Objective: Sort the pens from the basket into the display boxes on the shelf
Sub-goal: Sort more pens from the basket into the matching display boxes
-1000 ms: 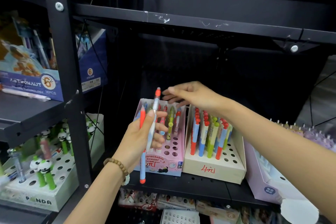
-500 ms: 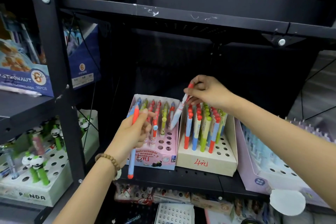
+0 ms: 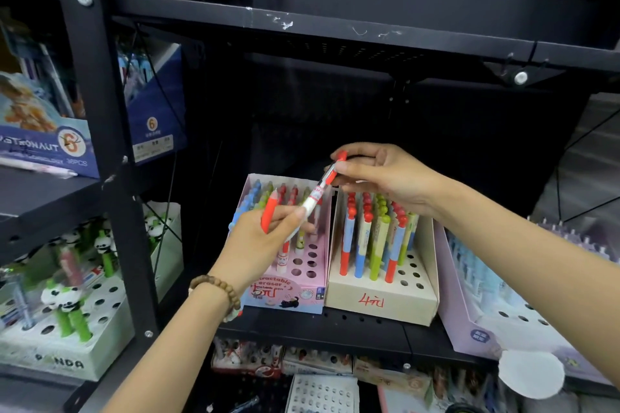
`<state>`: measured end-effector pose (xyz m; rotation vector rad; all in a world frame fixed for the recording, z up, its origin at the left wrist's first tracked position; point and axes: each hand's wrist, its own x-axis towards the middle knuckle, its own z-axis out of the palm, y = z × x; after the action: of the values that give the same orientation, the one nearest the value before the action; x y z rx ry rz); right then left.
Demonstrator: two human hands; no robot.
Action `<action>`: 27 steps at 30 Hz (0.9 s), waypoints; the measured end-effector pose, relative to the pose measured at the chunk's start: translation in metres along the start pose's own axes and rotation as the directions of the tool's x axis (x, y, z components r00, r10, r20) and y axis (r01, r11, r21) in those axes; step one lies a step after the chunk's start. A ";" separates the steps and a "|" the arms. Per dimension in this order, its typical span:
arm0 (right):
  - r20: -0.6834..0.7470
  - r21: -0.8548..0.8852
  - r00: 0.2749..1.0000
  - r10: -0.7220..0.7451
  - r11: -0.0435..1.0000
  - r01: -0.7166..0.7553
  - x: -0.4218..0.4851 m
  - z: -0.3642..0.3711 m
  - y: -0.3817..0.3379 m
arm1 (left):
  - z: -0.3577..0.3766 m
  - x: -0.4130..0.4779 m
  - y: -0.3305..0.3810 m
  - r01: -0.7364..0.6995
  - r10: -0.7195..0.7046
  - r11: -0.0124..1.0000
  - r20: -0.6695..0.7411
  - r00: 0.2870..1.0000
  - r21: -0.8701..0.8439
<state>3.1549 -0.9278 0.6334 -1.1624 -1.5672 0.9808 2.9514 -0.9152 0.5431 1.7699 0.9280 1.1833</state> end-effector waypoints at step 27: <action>-0.061 -0.831 0.965 0.255 0.523 -0.190 0.041 0.019 0.028 | -0.007 0.006 -0.002 -0.001 -0.020 0.903 -0.044 0.999 -0.431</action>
<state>3.1375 -0.8827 0.6111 -2.0519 -2.0577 0.3600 2.9466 -0.9076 0.5452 1.3834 0.6355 1.3123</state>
